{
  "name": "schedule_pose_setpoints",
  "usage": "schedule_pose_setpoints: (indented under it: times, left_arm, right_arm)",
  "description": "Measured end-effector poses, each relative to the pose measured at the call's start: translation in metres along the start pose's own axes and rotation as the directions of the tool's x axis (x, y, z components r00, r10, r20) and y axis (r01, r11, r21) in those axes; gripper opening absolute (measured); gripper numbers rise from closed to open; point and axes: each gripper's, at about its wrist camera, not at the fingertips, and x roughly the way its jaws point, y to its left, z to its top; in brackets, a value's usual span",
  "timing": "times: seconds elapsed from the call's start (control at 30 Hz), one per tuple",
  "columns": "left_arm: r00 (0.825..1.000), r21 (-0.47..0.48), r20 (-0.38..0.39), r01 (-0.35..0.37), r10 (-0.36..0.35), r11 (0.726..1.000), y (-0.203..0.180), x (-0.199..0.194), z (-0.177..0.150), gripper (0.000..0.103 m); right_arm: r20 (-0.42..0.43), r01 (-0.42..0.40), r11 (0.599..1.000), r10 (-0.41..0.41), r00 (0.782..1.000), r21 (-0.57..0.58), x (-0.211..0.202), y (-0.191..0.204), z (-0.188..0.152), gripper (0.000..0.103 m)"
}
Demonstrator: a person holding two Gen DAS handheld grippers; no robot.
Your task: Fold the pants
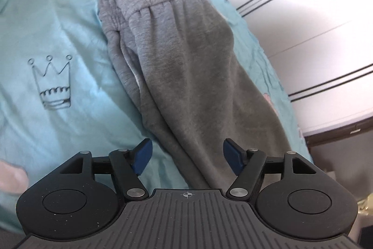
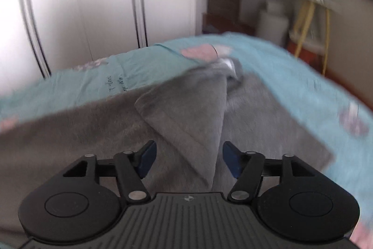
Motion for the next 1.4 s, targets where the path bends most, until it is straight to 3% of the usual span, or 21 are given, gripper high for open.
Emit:
schedule_pose_setpoints:
  times: [0.07,0.17,0.27,0.37,0.43,0.5,0.53,0.57,0.63,0.67,0.7,0.73,0.8,0.83,0.87,0.9,0.97,1.0,1.1,1.2,1.4]
  left_arm:
    - [0.999,-0.027,0.042,-0.002,0.003,1.0,0.007,-0.012,-0.006,0.077]
    - [0.998,-0.07,0.064,0.013,-0.008,0.998,0.018,-0.028,-0.009,0.077]
    - [0.995,-0.063,0.102,0.022,-0.016,0.998,0.018,-0.046,0.002,0.077]
    - [0.983,-0.056,0.186,0.011,0.0,0.998,0.016,-0.077,0.01,0.079]
    - [0.97,-0.061,0.242,0.009,0.006,0.998,0.015,-0.097,0.016,0.081]
    - [0.958,-0.072,0.287,0.01,0.012,0.997,0.017,-0.12,0.019,0.084]
    - [0.951,-0.081,0.309,0.009,0.017,0.997,0.018,-0.128,0.019,0.085]
    - [0.944,-0.087,0.328,0.008,0.021,0.996,0.018,-0.134,0.019,0.086]
    - [0.936,-0.094,0.35,0.003,0.03,0.996,0.019,-0.143,0.018,0.087]
    - [0.934,-0.099,0.355,0.002,0.033,0.995,0.02,-0.145,0.018,0.087]
    - [0.934,-0.099,0.355,0.003,0.032,0.995,0.019,-0.146,0.017,0.087]
    - [0.936,-0.101,0.35,0.0,0.035,0.995,0.018,-0.143,0.016,0.087]
    - [0.94,-0.108,0.337,-0.008,0.044,0.994,0.016,-0.132,0.015,0.087]
    - [0.945,-0.108,0.323,-0.01,0.045,0.994,0.013,-0.124,0.014,0.087]
    - [0.952,-0.107,0.303,-0.012,0.044,0.994,0.01,-0.116,0.012,0.087]
    - [0.96,-0.101,0.278,-0.011,0.039,0.995,0.005,-0.109,0.011,0.087]
    - [0.974,-0.082,0.227,-0.006,0.024,0.997,-0.006,-0.093,0.005,0.087]
    - [0.978,-0.07,0.208,-0.005,0.019,0.998,-0.011,-0.086,0.002,0.087]
    - [0.985,-0.039,0.171,-0.005,0.012,0.999,-0.023,-0.072,-0.007,0.088]
    - [0.99,0.004,0.14,-0.009,0.009,1.0,-0.027,-0.066,-0.013,0.089]
    - [0.991,-0.056,0.125,-0.041,0.047,0.998,-0.008,-0.065,-0.01,0.089]
  right_arm:
    - [0.034,0.043,0.992,-0.039,0.999,-0.12,0.013,0.016,0.001,0.069]
    - [0.031,0.038,0.977,-0.033,0.999,-0.208,0.029,0.029,-0.002,0.069]
    - [0.03,0.098,0.954,-0.093,0.995,-0.283,0.049,0.04,-0.002,0.069]
    - [0.024,0.08,0.946,-0.077,0.997,-0.314,0.065,0.045,0.0,0.081]
    - [0.012,0.121,0.928,-0.125,0.992,-0.351,0.082,0.051,-0.002,0.079]
    - [-0.012,0.123,0.944,-0.133,0.991,-0.305,0.097,0.047,-0.004,0.03]
    - [-0.029,0.106,0.965,-0.117,0.993,-0.238,0.101,0.039,-0.001,0.026]
    - [-0.038,0.104,0.983,-0.111,0.993,-0.152,0.102,0.028,0.004,0.012]
    - [-0.035,0.051,0.996,-0.049,0.998,0.077,0.094,-0.003,0.013,0.007]
    - [-0.024,0.022,0.979,-0.017,1.0,0.203,0.088,-0.023,0.016,0.007]
    - [0.007,-0.03,0.929,0.029,1.0,0.368,0.079,-0.051,0.015,0.007]
    - [0.065,-0.119,0.827,0.1,0.993,0.549,0.068,-0.084,0.008,0.007]
    - [0.208,-0.29,0.532,0.211,0.955,0.795,0.052,-0.14,-0.02,0.006]
    - [0.252,-0.323,0.392,0.222,0.942,0.862,0.045,-0.164,-0.038,0.006]
    - [0.258,-0.313,0.322,0.201,0.945,0.894,0.039,-0.18,-0.053,0.005]
    - [0.225,-0.267,0.313,0.164,0.96,0.911,0.033,-0.193,-0.067,0.005]
    - [0.073,-0.098,0.388,0.078,0.994,0.916,0.033,-0.202,-0.081,0.004]
    - [0.003,-0.027,0.401,0.06,0.998,0.916,0.038,-0.205,-0.086,0.004]
    - [0.024,-0.054,0.319,0.098,0.995,0.946,0.045,-0.211,-0.094,0.009]
    - [0.063,-0.097,0.327,0.114,0.992,0.94,0.05,-0.206,-0.087,0.025]
    - [0.136,-0.19,0.346,0.177,0.975,0.919,0.061,-0.197,-0.071,0.03]
